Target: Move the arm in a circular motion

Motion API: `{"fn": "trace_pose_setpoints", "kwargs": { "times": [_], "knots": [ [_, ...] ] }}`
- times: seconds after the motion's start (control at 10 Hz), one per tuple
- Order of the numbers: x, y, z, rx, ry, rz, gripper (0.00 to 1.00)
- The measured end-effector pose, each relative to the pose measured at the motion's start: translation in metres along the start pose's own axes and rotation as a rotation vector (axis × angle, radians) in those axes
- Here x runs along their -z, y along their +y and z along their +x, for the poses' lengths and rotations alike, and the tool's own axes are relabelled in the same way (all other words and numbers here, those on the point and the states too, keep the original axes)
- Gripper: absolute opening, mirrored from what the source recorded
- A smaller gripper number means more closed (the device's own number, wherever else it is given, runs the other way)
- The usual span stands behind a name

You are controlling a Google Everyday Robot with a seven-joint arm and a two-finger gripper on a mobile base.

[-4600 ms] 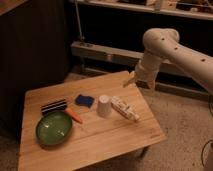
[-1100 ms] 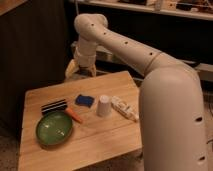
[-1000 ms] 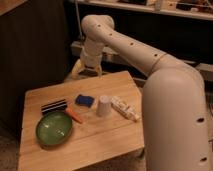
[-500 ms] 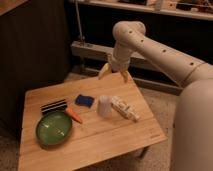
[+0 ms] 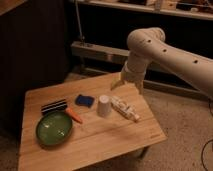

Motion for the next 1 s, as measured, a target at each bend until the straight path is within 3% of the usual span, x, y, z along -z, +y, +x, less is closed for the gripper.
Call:
{"fn": "trace_pose_setpoints", "kwargs": {
  "times": [0.2, 0.5, 0.7, 1.0],
  "knots": [
    [0.003, -0.035, -0.052, 0.012, -0.029, 0.007, 0.8],
    [0.004, -0.076, -0.11, 0.035, -0.097, 0.04, 0.8],
    [0.009, -0.114, -0.119, 0.109, -0.111, 0.066, 0.8],
    [0.011, -0.185, -0.106, 0.269, -0.118, 0.107, 0.8]
  ]
}}
